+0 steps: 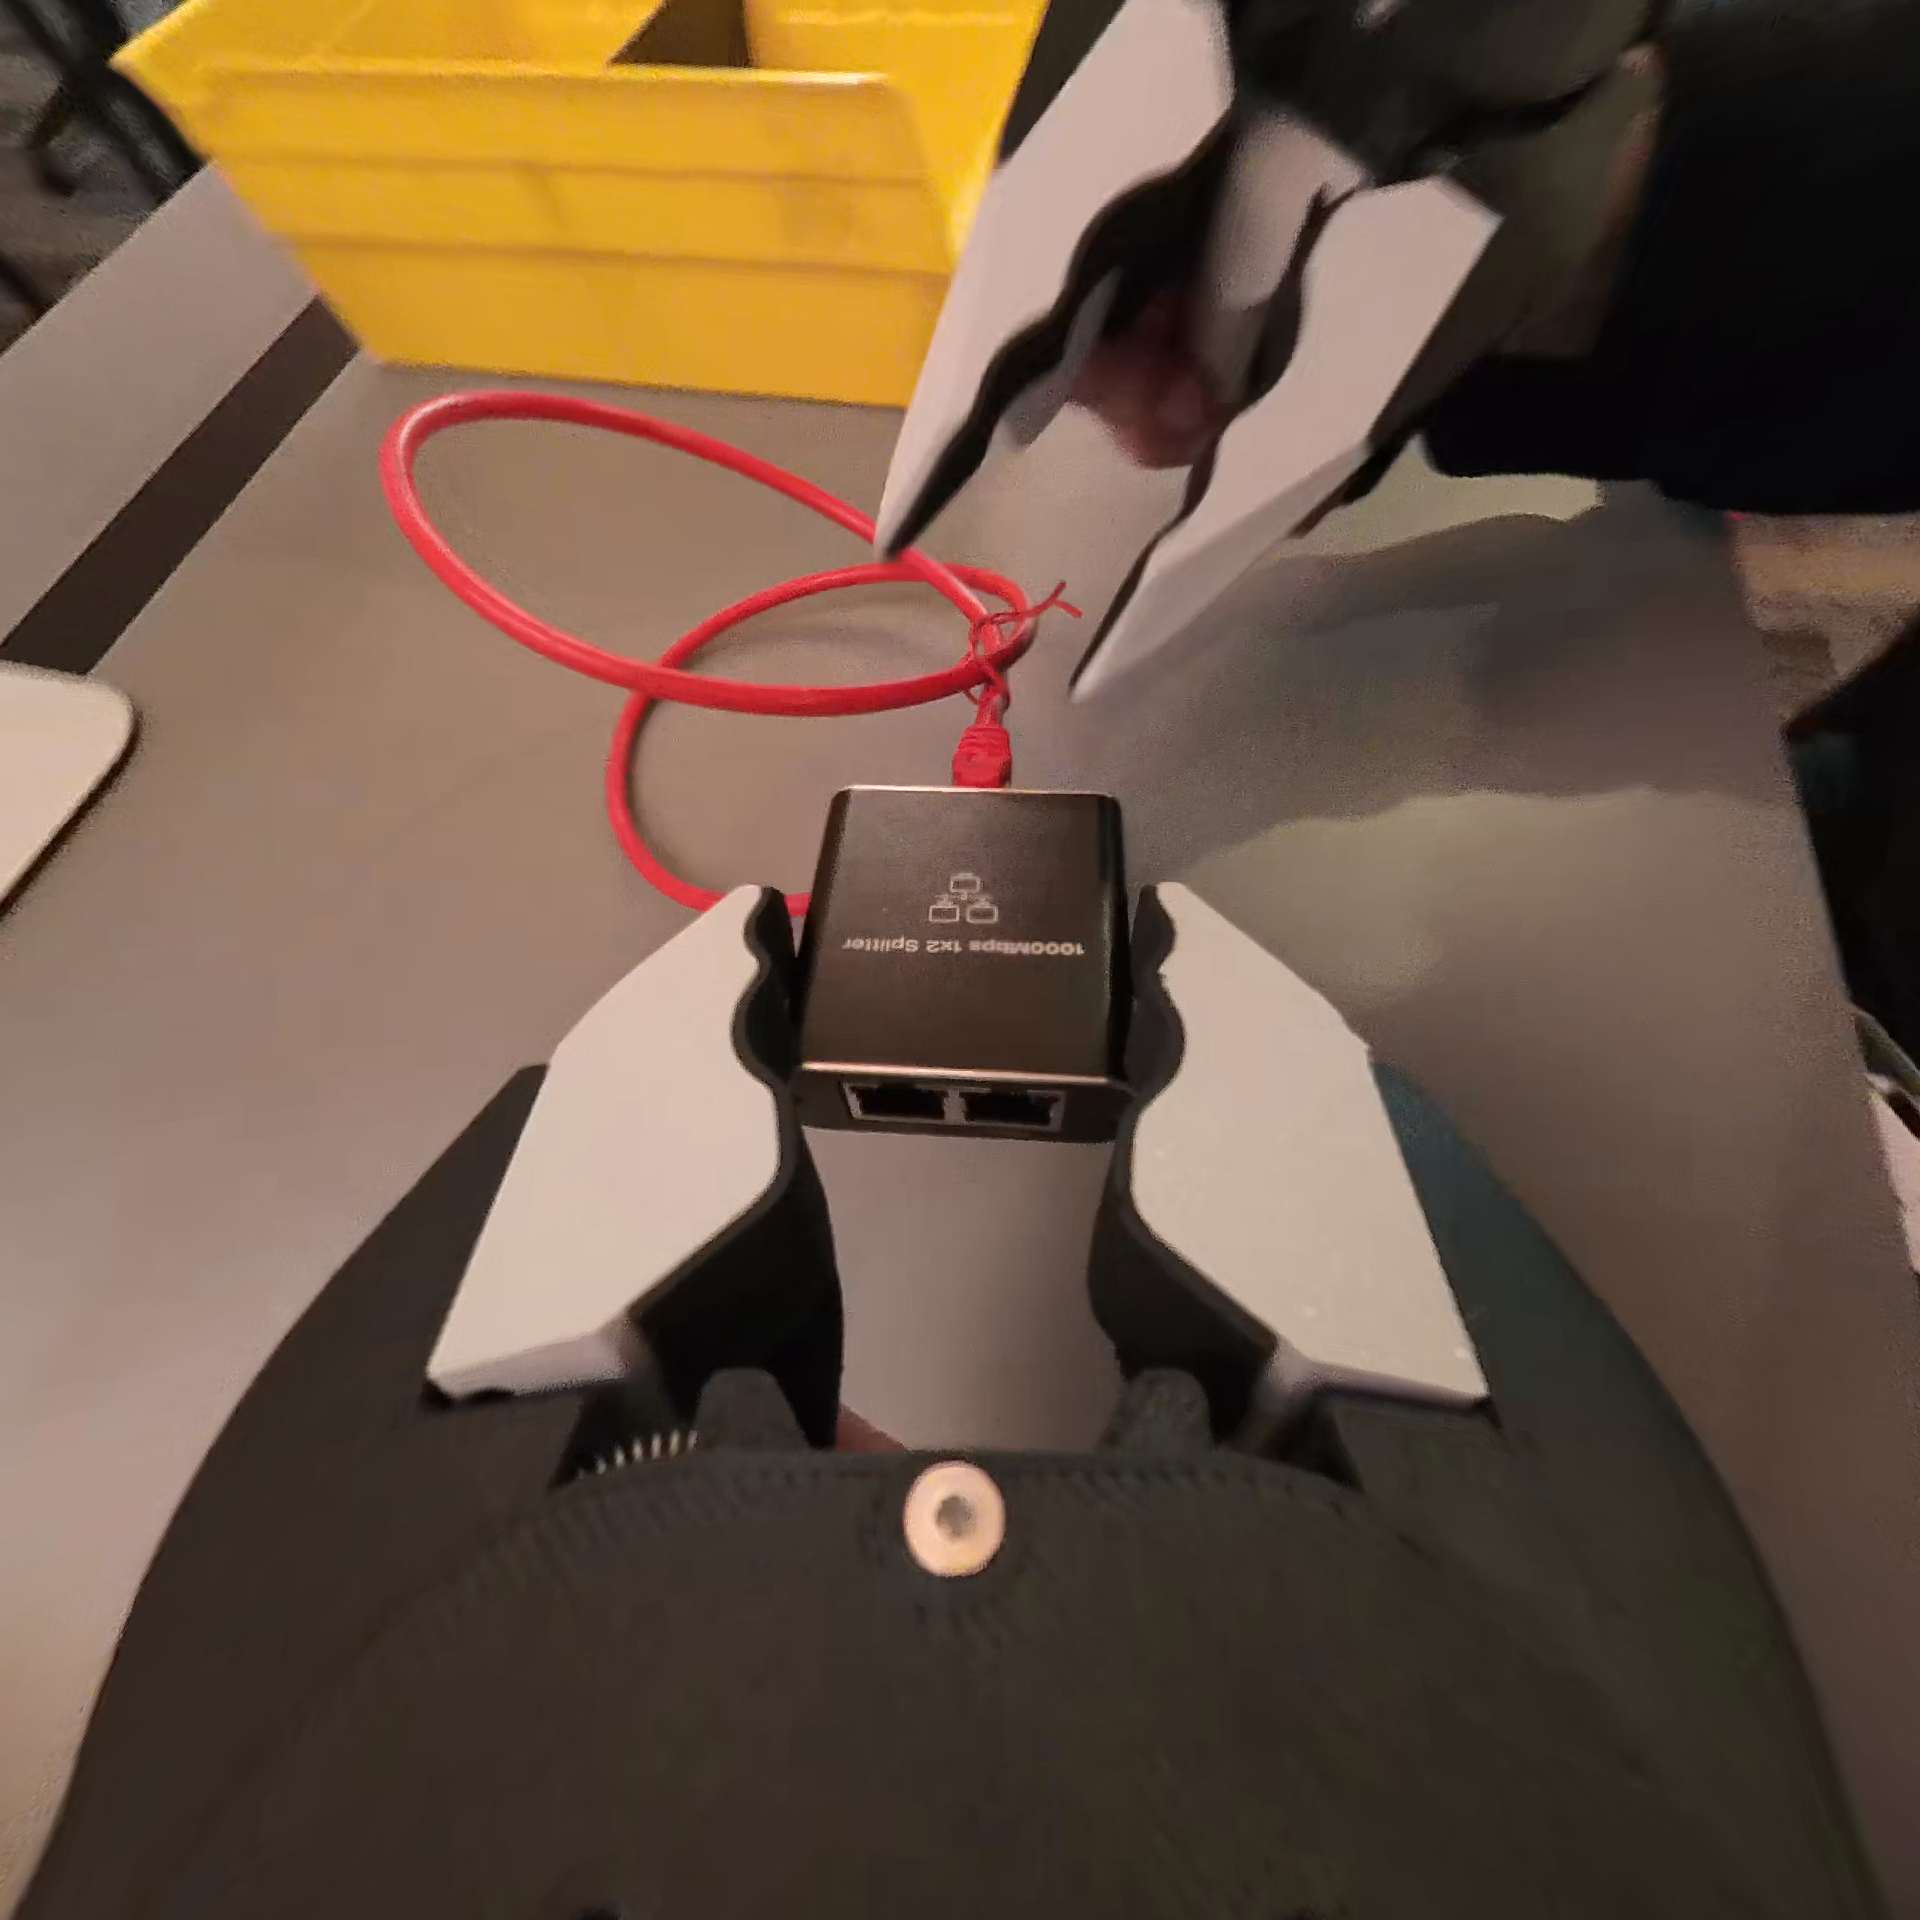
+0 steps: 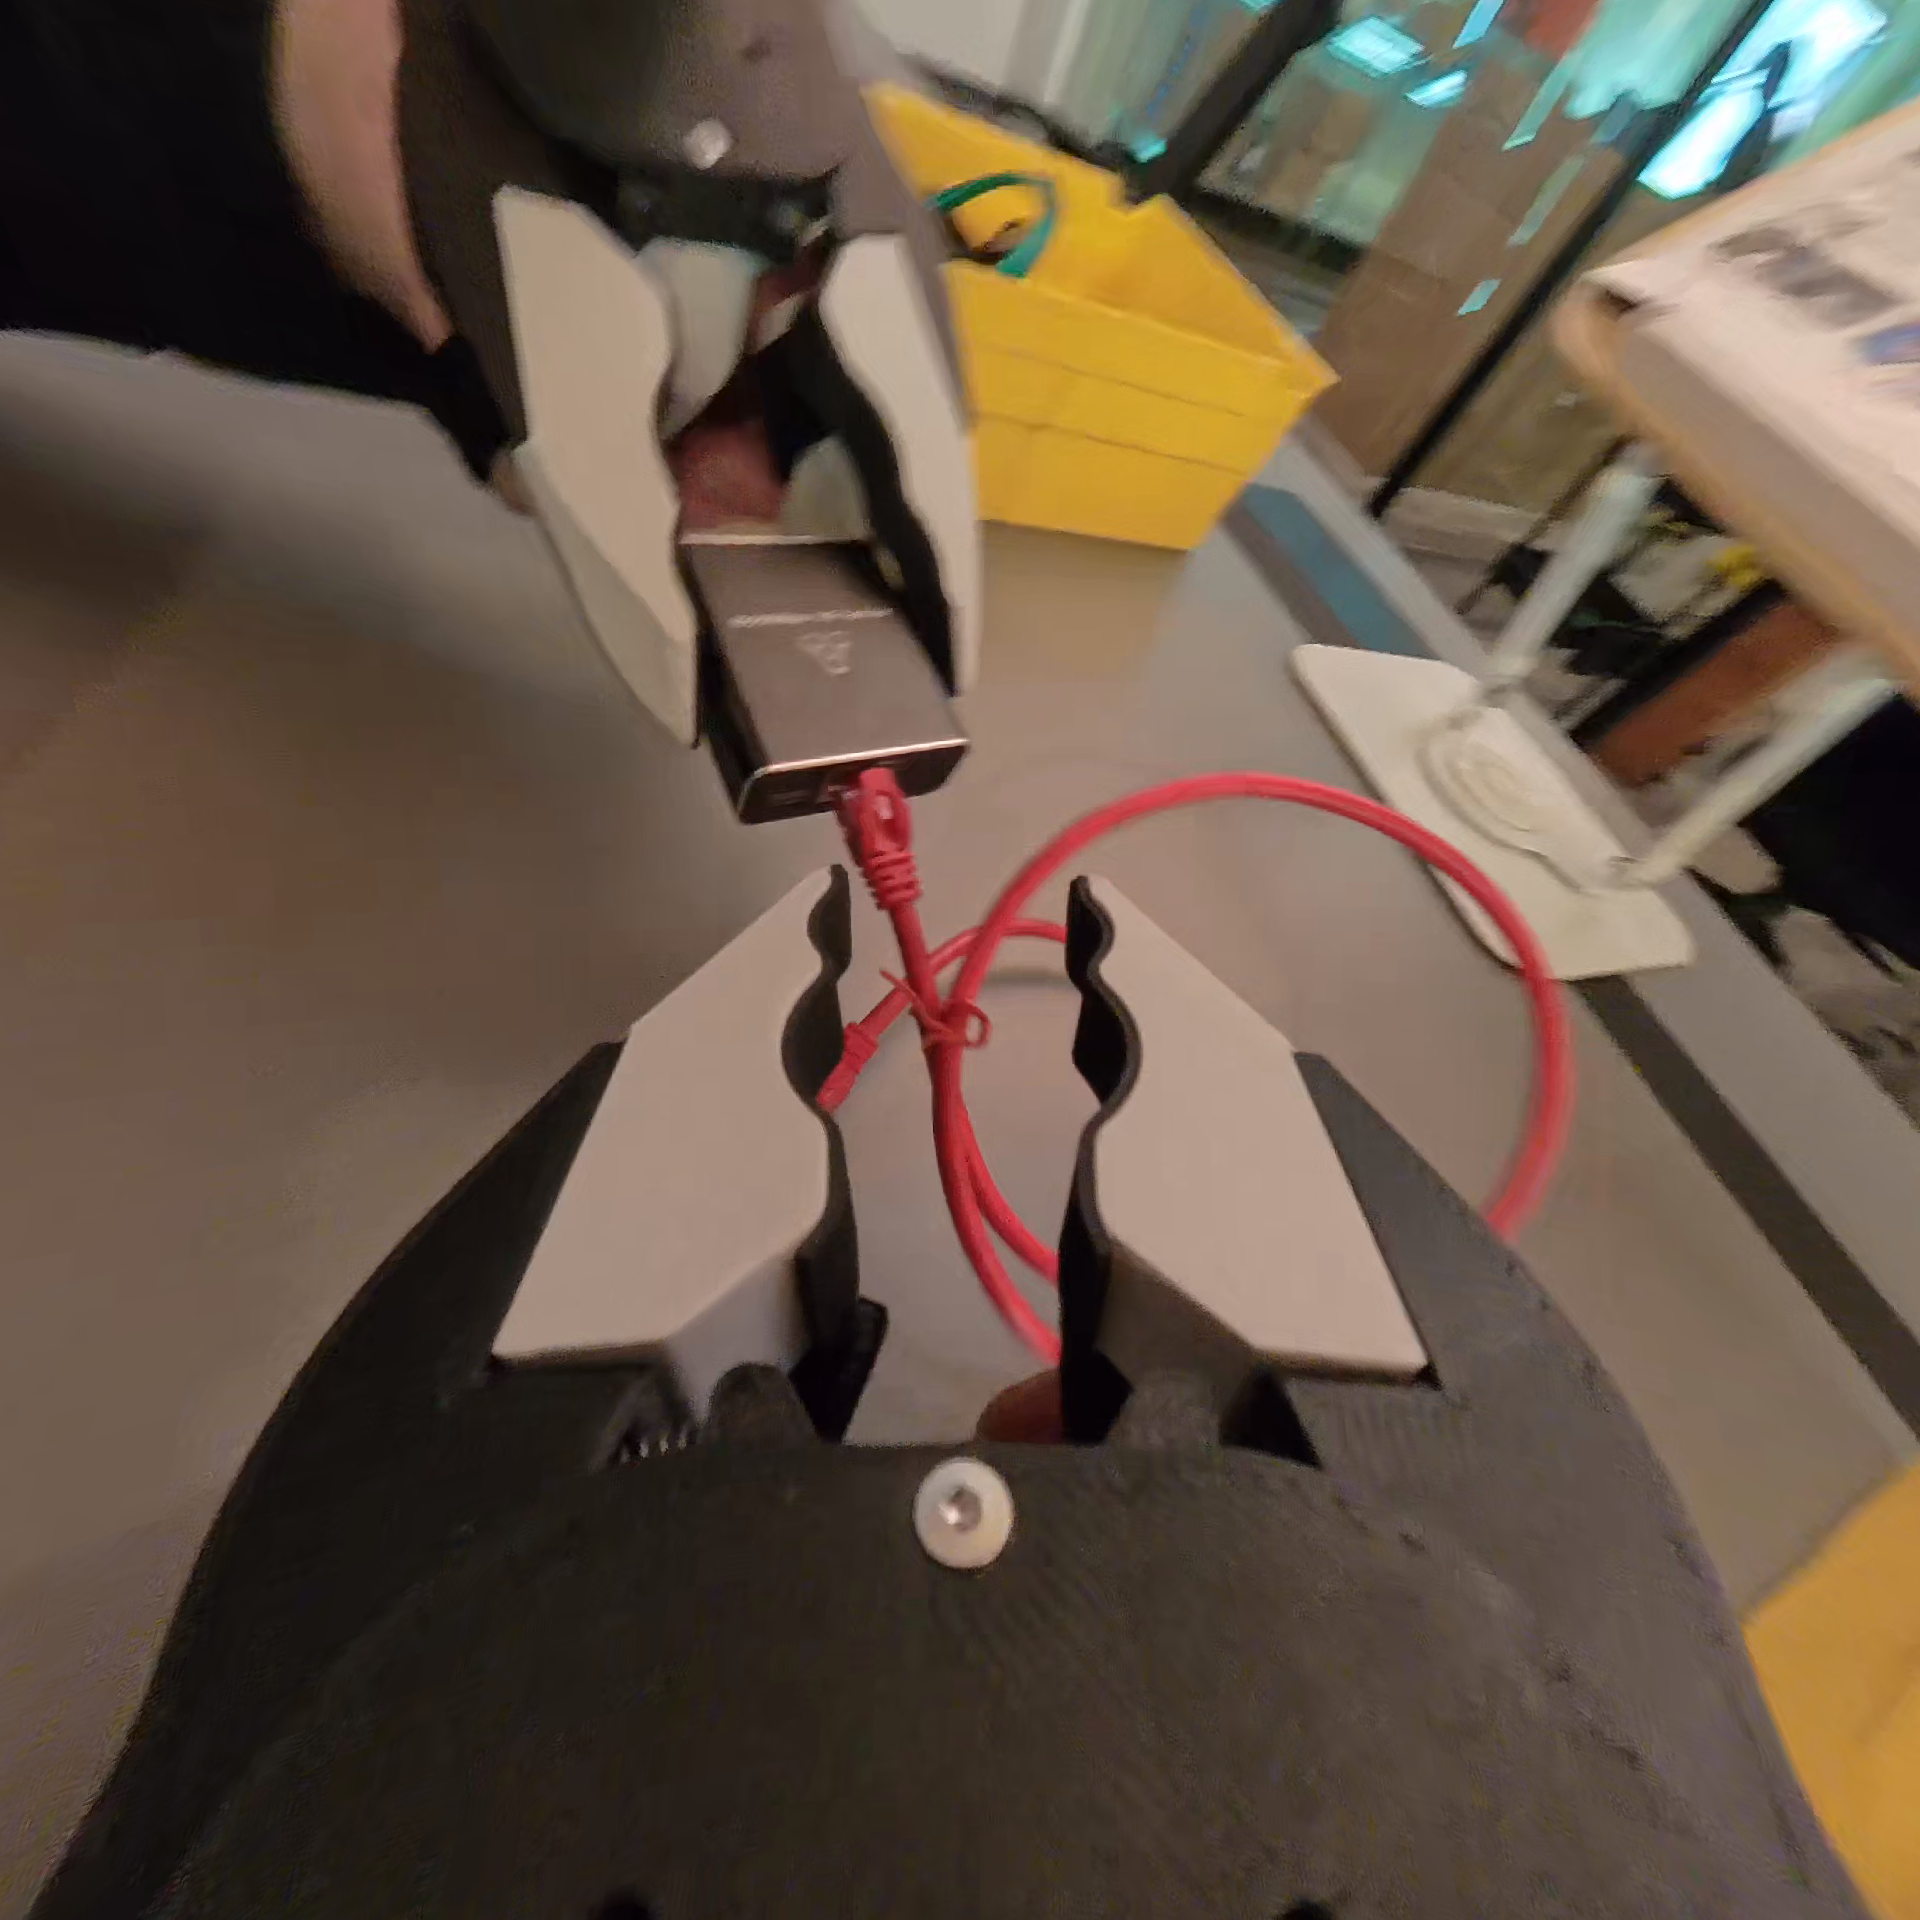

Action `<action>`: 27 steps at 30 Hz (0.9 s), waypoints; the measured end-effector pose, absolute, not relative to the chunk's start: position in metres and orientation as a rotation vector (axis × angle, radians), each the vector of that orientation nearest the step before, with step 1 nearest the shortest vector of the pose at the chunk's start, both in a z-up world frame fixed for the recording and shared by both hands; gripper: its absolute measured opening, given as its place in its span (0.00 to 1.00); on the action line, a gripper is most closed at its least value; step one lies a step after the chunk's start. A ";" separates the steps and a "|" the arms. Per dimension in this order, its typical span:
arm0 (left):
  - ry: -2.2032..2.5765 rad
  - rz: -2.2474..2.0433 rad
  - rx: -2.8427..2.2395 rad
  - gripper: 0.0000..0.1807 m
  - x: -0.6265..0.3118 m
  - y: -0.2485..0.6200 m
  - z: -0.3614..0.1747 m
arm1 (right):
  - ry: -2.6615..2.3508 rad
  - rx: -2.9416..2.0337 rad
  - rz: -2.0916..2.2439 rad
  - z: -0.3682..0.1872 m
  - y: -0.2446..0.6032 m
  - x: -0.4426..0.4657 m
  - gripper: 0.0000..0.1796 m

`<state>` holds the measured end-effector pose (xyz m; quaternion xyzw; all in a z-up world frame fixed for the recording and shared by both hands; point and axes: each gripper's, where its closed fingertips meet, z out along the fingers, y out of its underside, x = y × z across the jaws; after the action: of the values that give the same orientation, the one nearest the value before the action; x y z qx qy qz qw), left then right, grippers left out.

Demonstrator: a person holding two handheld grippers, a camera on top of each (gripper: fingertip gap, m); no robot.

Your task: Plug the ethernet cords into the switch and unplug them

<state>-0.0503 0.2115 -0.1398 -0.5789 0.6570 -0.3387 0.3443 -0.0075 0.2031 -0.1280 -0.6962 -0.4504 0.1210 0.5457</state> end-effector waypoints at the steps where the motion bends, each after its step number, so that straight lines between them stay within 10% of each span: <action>1: 1.649 -0.866 -1.549 0.34 -0.051 0.220 -0.142 | -1.017 -1.642 0.267 -0.122 0.208 0.000 0.22; 20: 1.314 -0.583 -2.050 0.34 -0.046 0.227 -0.216 | -1.041 -1.833 0.334 -0.158 0.205 -0.002 0.14; 27: 1.340 -0.649 -1.933 0.55 -0.064 0.224 -0.175 | -1.043 -1.834 0.346 -0.159 0.203 -0.001 0.15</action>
<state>-0.0635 0.2241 -0.1750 -0.7441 0.5156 -0.2499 0.3436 -0.0011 0.2029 -0.1589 -0.7521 -0.4277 0.1420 0.4809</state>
